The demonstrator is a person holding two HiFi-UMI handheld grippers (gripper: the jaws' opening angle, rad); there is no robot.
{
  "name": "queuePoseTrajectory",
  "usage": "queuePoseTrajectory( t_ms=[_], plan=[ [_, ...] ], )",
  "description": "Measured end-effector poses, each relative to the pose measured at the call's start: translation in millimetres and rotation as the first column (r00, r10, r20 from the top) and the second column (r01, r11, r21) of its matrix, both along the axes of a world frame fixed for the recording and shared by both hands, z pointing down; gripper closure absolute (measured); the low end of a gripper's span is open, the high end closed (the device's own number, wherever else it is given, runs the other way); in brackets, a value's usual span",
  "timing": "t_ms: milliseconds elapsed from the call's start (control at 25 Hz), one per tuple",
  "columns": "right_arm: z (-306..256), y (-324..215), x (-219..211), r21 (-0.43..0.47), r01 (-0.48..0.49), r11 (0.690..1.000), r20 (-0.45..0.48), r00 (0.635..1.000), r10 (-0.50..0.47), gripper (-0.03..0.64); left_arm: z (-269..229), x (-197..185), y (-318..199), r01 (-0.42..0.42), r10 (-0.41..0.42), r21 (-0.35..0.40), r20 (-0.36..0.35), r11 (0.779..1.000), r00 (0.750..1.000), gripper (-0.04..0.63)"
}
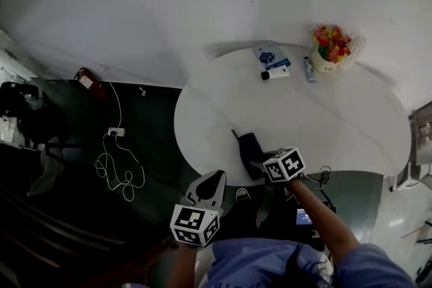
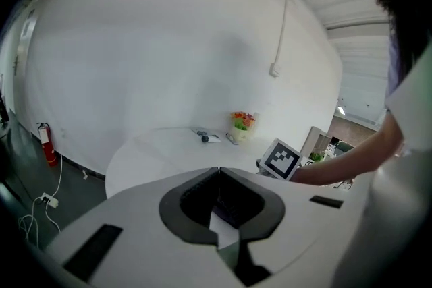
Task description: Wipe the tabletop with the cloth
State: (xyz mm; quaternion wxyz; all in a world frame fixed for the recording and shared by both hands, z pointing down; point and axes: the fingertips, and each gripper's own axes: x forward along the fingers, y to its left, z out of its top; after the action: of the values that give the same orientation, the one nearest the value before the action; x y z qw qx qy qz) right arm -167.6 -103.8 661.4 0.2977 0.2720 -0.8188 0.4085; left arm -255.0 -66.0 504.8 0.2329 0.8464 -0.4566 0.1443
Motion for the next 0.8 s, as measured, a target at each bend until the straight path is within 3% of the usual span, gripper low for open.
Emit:
queuePoseTrajectory(
  t_ms=[360, 520, 680, 800],
  plan=[
    [-8.8, -9.8, 138.3, 0.003, -0.214, 0.977, -0.014, 0.977, 0.214, 0.546, -0.1, 92.1, -12.7, -0.112, 0.113, -0.028, 0.022, 0.993, 0.993, 0.578],
    [-7.6, -3.3, 213.0, -0.001, -0.293, 0.956, -0.028, 0.956, 0.293, 0.546, -4.6, 151.1, -20.1, -0.169, 0.169, -0.03, 0.011, 0.985, 0.985, 0.578],
    [-6.2, 6.1, 287.3, -0.003, -0.367, 0.93, -0.038, 0.93, 0.367, 0.546, -11.1, 217.5, -23.6, -0.228, 0.227, -0.033, -0.047, 0.973, 0.973, 0.58],
    [-2.5, 16.0, 344.0, -0.007, -0.424, 0.906, -0.048, 0.905, 0.423, 0.546, -9.5, 264.8, -23.9, -0.272, 0.27, -0.034, -0.043, 0.962, 0.962, 0.58]
  ],
)
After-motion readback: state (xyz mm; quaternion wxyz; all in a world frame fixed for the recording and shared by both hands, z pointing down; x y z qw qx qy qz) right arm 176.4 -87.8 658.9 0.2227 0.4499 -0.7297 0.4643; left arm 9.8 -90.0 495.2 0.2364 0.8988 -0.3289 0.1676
